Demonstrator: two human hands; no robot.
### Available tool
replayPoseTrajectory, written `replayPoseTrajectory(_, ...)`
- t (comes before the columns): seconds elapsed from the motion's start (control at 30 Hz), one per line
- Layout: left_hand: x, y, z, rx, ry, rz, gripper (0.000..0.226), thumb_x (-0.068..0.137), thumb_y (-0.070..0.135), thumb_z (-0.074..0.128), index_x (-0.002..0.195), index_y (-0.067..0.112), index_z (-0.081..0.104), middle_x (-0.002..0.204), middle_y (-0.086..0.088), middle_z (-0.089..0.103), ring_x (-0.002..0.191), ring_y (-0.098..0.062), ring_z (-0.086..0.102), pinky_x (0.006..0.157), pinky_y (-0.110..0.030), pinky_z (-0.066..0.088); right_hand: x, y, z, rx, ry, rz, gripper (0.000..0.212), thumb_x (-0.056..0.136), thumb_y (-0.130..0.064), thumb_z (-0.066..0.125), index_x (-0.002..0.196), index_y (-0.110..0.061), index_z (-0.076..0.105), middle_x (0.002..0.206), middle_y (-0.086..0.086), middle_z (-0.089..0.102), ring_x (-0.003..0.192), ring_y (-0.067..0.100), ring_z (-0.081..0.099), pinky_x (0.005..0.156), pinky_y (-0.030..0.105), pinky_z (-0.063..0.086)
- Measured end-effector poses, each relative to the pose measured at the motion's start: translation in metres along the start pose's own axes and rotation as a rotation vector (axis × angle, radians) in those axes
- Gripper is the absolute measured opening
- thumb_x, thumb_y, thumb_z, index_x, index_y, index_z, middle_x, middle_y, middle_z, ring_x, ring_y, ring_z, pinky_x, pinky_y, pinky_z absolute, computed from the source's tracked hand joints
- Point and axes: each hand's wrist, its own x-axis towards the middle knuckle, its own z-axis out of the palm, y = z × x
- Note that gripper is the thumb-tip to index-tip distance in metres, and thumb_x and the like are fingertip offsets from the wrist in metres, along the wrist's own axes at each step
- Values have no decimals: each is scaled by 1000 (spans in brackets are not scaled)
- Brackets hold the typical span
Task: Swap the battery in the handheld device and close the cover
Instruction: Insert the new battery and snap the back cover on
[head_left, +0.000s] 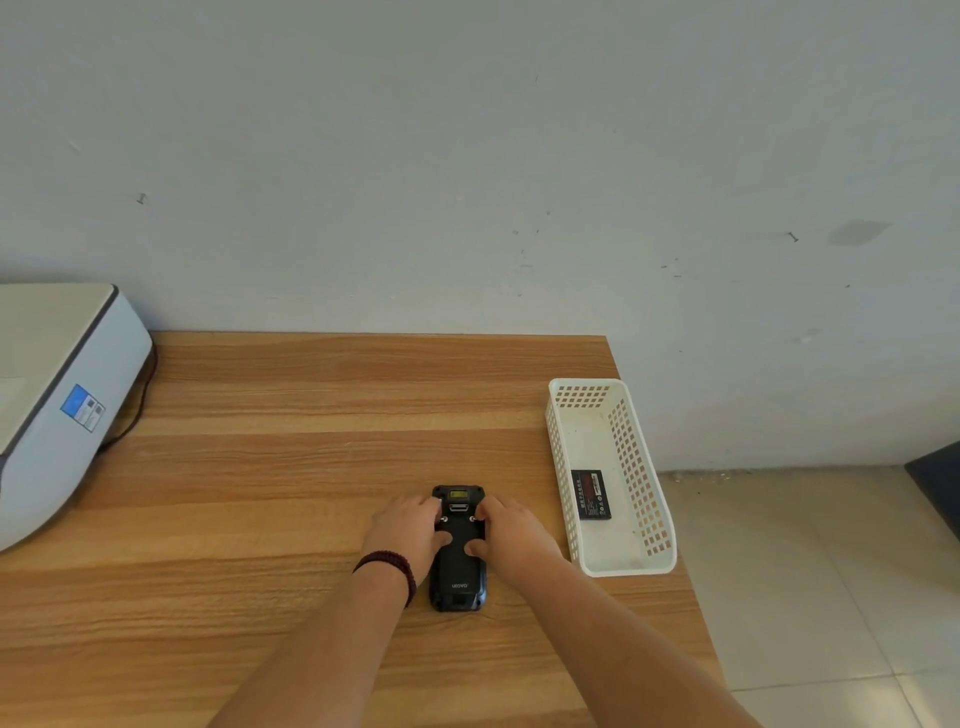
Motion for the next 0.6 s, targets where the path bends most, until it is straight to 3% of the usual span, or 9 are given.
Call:
replayPoseTrajectory(0.17,-5,-3,-2,-95,-13,-87,19,92,41,56,96,23,61,94,5,63,88,-14,58,79,-32,50,-3,-2,-1,48,40,60,37,92,-38,60,124,-22,54,123,-3,55,115,17,50,98,36,44)
replayPoseTrajectory(0.33,-2,-2,-1,-180,-57,-193,24,93,43,54,100,23,64,96,4,67,90,-16,62,81,-34,52,4,-9,-1,132,23,218,20,94,-40,57,101,-22,58,104,-1,62,95,18,61,86,40,54)
replayPoseTrajectory(0.6,13,-5,0,-248,-181,-297,27,91,39,60,106,18,66,102,-1,70,95,-19,64,86,-36,51,18,-12,-5,51,-54,315,23,91,-37,63,107,-20,64,100,1,67,90,20,64,79,35,53)
